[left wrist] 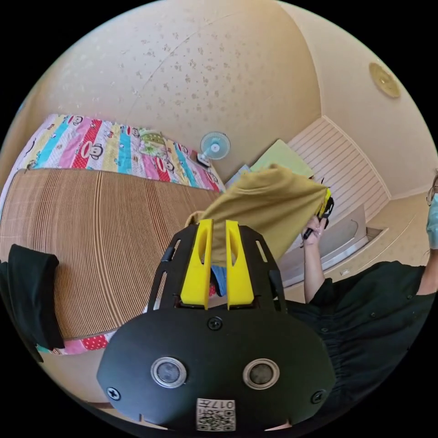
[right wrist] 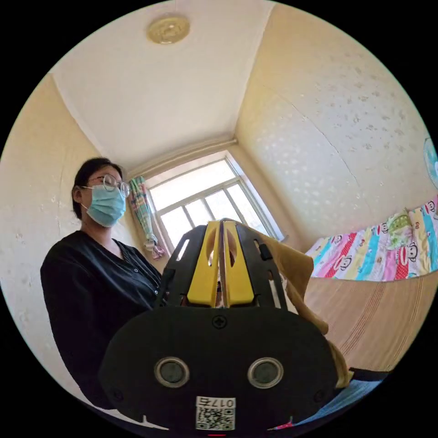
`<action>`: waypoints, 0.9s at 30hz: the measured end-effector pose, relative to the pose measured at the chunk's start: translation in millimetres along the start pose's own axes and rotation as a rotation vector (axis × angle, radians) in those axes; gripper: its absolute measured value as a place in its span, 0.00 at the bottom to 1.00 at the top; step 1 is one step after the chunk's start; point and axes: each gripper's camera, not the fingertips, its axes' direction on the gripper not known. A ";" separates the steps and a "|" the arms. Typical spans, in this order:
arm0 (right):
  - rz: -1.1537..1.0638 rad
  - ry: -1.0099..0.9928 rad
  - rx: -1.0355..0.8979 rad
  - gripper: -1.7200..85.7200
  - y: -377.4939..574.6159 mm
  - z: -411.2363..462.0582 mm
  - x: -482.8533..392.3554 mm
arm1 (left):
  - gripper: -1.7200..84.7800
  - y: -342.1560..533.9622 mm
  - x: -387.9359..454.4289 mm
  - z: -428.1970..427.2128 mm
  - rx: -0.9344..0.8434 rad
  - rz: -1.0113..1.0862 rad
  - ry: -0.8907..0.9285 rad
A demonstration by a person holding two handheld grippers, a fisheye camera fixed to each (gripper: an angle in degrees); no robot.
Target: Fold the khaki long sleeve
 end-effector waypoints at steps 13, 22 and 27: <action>0.159 -0.885 0.575 0.03 12.6 56.0 83.0 | 0.10 35.3 151.9 26.1 -0.182 0.492 -0.056; 0.456 -0.937 0.446 0.03 -2.3 164.3 77.0 | 0.15 78.9 218.9 25.5 -0.076 0.681 -0.297; 0.531 -0.902 0.375 0.03 3.7 217.4 79.9 | 0.15 101.3 245.5 0.2 0.068 0.796 -0.357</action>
